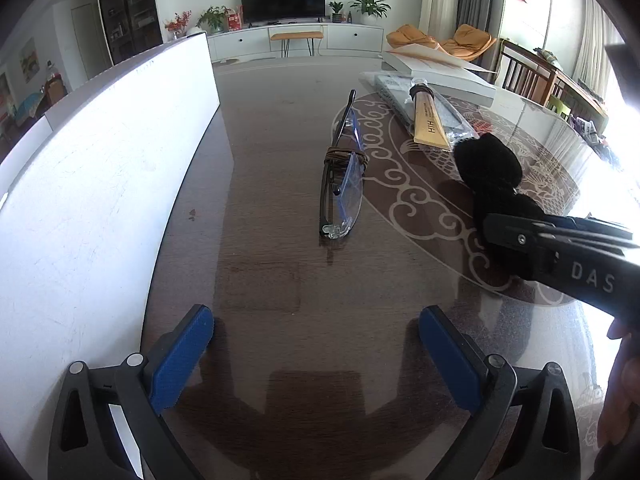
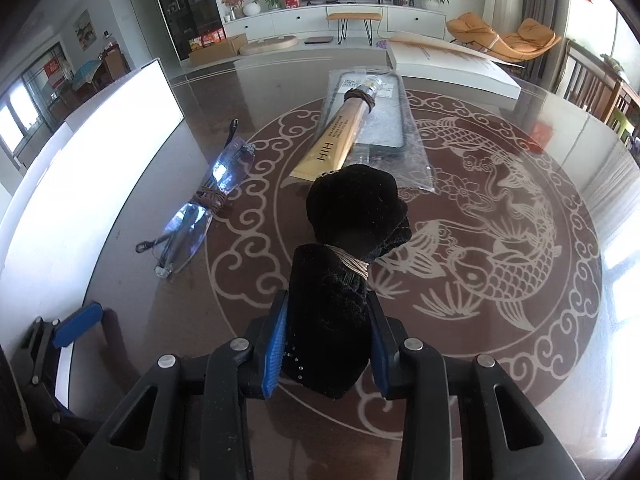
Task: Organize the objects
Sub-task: 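Grasp the black knit item with the right tool, then lift the black knit item with the right tool and hold it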
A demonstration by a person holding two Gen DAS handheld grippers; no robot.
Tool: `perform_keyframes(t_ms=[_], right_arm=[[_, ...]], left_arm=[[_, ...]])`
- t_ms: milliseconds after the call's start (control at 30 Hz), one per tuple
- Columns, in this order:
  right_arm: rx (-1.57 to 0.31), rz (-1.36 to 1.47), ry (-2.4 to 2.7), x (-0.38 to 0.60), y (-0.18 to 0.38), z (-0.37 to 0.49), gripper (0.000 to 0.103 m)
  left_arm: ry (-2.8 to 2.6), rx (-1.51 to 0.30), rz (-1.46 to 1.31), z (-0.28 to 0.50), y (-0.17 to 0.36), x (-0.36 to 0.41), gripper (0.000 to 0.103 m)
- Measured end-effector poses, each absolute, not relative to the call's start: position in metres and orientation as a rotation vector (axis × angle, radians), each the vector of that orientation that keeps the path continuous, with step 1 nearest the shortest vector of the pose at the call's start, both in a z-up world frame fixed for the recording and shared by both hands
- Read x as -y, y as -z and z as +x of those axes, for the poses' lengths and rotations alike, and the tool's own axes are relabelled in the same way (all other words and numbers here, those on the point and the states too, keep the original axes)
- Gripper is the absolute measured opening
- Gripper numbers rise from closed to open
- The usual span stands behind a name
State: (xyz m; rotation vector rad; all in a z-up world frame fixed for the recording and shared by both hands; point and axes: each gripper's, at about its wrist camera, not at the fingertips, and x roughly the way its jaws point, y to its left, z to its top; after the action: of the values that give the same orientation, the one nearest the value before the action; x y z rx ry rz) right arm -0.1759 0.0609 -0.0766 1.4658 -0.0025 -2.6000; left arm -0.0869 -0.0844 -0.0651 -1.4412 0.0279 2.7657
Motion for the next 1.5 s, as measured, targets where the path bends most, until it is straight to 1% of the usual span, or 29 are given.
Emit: perform_keyframes(t_ms=[233, 333, 367, 433, 467, 500, 700, 800, 933, 1133, 1500], right_arm=[[-0.017, 1.418, 2.754, -0.122, 0.076, -0.122, 0.036], [0.015, 1.412, 2.799, -0.140, 0.075, -0.112, 0.037], [0.001, 1.402, 2.817, -0.143, 0.075, -0.110, 0.040], [-0.019, 1.378, 2.843, -0.147, 0.075, -0.109, 0.053], [-0.025, 1.374, 2.847, -0.147, 0.076, -0.107, 0.066], [-0.029, 1.371, 2.850, -0.147, 0.078, -0.106, 0.074], [0.039, 1.395, 2.819, -0.151, 0.086, -0.102, 0.088], [0.045, 1.402, 2.822, -0.151, 0.088, -0.103, 0.092], [-0.009, 1.429, 2.814, -0.144, 0.090, -0.105, 0.097], [-0.001, 1.443, 2.812, -0.146, 0.091, -0.106, 0.102], [-0.002, 1.446, 2.810, -0.146, 0.091, -0.106, 0.103]], left_arm=[[-2.766, -0.028, -1.441, -0.087, 0.065, 0.084, 0.103], [-2.766, -0.028, -1.441, -0.087, 0.066, 0.084, 0.103], [-2.766, -0.028, -1.441, -0.087, 0.066, 0.084, 0.103], [-2.766, -0.028, -1.440, -0.087, 0.066, 0.084, 0.103], [-2.766, -0.028, -1.440, -0.087, 0.066, 0.084, 0.103], [-2.766, -0.028, -1.440, -0.087, 0.066, 0.084, 0.103], [-2.767, -0.029, -1.440, -0.087, 0.066, 0.083, 0.103], [-2.767, -0.028, -1.440, -0.087, 0.065, 0.084, 0.103], [-2.768, -0.029, -1.440, -0.088, 0.065, 0.084, 0.103], [-2.767, -0.028, -1.439, -0.088, 0.066, 0.083, 0.103], [-2.768, -0.028, -1.438, -0.087, 0.066, 0.083, 0.103]])
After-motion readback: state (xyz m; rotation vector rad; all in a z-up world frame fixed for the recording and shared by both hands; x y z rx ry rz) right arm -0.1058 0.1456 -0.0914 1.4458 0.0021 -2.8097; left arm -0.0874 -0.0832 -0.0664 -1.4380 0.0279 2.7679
